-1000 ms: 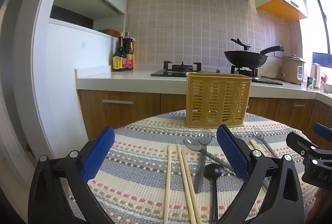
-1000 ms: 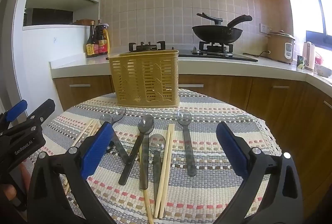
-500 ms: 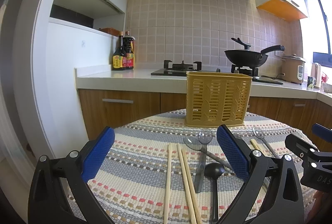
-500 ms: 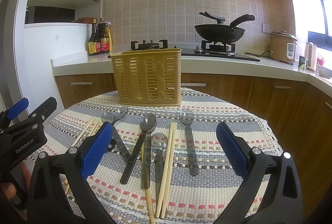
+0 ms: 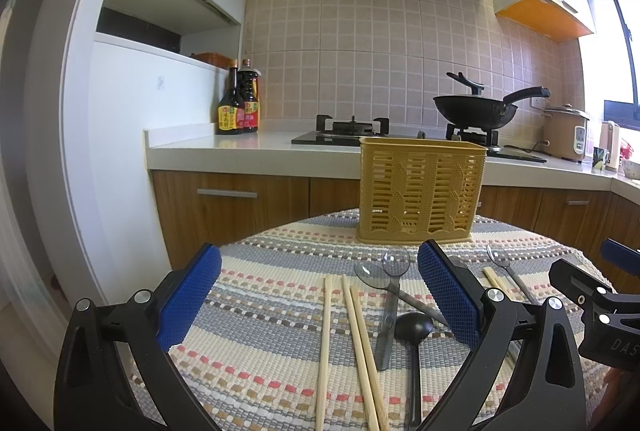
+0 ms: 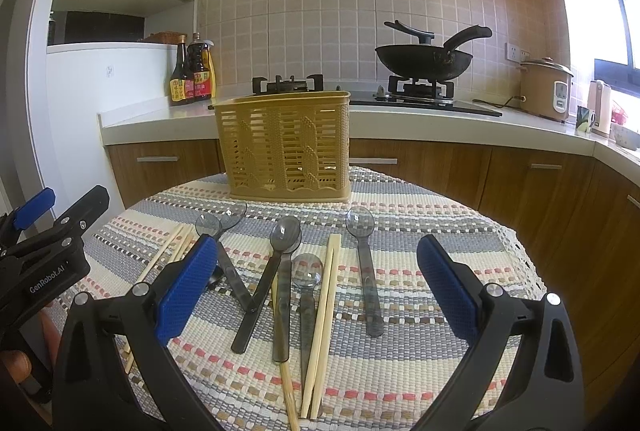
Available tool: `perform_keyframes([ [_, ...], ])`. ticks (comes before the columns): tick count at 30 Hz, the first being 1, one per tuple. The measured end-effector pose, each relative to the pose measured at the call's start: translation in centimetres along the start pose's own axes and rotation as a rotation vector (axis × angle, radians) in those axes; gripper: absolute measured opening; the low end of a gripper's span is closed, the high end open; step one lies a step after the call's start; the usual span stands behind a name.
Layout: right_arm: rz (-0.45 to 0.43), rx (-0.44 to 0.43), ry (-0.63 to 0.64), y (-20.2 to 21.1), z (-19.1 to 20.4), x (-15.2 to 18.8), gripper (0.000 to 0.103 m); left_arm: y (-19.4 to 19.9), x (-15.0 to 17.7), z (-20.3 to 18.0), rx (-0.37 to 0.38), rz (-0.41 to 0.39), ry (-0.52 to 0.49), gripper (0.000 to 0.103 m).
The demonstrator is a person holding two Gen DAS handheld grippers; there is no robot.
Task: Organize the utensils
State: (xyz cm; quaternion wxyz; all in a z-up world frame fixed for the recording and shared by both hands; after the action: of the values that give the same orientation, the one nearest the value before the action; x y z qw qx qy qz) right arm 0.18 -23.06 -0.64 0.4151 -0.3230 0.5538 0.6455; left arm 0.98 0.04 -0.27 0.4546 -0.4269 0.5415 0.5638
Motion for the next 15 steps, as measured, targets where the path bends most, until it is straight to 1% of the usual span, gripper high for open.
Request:
perform_keyframes([
  [7, 0.007, 0.004, 0.001, -0.1, 0.0, 0.1, 0.095, 0.0, 0.0, 0.0, 0.000, 0.000, 0.000, 0.095],
  [9, 0.008, 0.005, -0.001, -0.1, 0.0, 0.1, 0.095, 0.9, 0.0, 0.6, 0.000, 0.000, 0.000, 0.095],
  [10, 0.007, 0.005, -0.002, -0.1, -0.1, 0.1, 0.095, 0.9, 0.5, 0.3, -0.001, 0.001, 0.001, 0.095],
  [15, 0.006, 0.021, -0.009, 0.0, -0.3, 0.0, 0.095, 1.0, 0.4, 1.5, -0.009, -0.005, 0.009, 0.095],
])
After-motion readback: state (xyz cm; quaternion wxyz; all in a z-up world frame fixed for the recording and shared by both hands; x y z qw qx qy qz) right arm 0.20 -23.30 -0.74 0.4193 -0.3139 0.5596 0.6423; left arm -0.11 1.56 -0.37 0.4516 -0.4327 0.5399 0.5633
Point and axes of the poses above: each gripper's, at about its wrist camera, not at the fingertips, and y roughly against the way its jaws point, z to its left, x to its underside, the point moved 1 cm from there along -y, roughly the way its jaws point, and after that the axes turned 4 degrees about -y, right-handed, at the moved point
